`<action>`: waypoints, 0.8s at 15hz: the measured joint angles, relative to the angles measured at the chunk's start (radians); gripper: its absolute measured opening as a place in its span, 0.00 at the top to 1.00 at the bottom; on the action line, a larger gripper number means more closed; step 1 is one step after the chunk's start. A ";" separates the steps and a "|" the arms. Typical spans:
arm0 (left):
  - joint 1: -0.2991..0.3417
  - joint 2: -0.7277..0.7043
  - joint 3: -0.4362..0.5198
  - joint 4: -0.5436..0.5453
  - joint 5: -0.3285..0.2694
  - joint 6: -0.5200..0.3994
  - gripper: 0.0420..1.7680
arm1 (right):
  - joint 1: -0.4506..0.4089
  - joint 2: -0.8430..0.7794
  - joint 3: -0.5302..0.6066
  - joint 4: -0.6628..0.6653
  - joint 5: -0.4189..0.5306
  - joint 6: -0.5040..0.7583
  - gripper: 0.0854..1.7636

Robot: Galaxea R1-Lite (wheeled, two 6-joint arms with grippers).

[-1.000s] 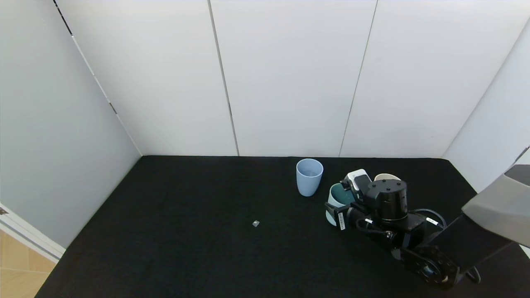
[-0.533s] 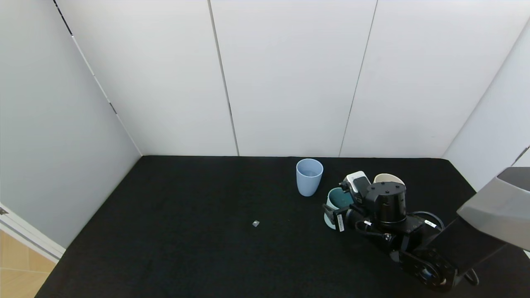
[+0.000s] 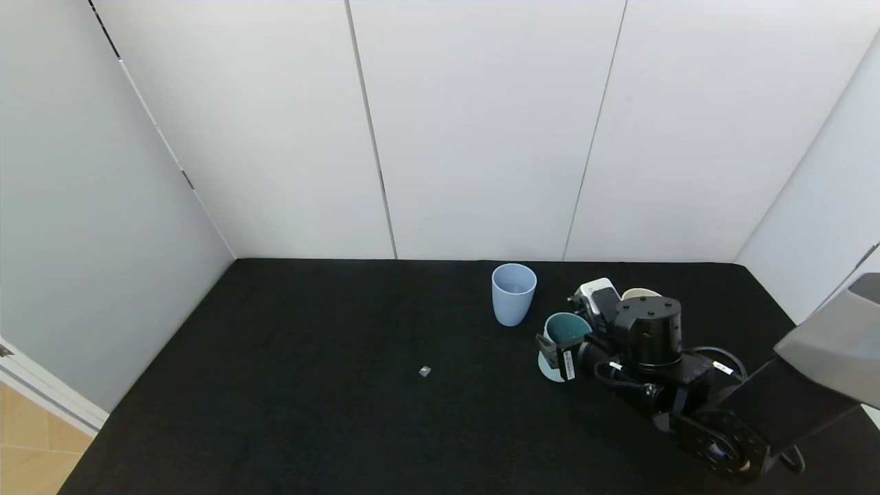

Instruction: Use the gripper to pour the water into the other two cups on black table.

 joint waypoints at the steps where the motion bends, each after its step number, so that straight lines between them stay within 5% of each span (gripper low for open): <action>1: 0.000 0.000 0.000 0.000 0.000 0.000 0.03 | 0.000 -0.016 0.002 0.005 0.000 0.000 0.09; 12: 0.000 0.000 0.000 0.000 0.000 0.000 0.03 | 0.003 -0.286 0.134 0.053 -0.024 0.001 0.05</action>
